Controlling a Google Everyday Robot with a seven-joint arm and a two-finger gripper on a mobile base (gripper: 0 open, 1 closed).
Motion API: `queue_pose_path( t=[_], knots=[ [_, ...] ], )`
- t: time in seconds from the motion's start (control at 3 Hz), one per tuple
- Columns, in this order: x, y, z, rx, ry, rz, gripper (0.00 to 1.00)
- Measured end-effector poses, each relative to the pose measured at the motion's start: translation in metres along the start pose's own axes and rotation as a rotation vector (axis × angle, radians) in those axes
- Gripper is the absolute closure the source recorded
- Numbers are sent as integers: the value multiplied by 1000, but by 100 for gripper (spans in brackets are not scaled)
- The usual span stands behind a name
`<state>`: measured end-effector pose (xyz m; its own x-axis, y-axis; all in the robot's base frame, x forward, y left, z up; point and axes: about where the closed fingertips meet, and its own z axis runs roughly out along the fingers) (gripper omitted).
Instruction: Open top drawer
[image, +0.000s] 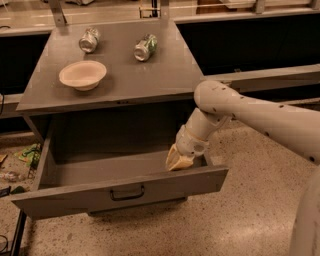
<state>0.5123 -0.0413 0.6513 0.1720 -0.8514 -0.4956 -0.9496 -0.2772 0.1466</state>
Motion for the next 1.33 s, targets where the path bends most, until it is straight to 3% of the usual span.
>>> queue_pose_path(
  t=[0.33,0.67,1.0,1.33],
  knots=[
    [2,10,1,-24,-7,9,100],
    [-6,-18,-7,24,-28,3,100],
    [-23,-47,-36,213,-46,-42,100],
    [-33,-56,-72,368,-100,-53,100]
  ],
)
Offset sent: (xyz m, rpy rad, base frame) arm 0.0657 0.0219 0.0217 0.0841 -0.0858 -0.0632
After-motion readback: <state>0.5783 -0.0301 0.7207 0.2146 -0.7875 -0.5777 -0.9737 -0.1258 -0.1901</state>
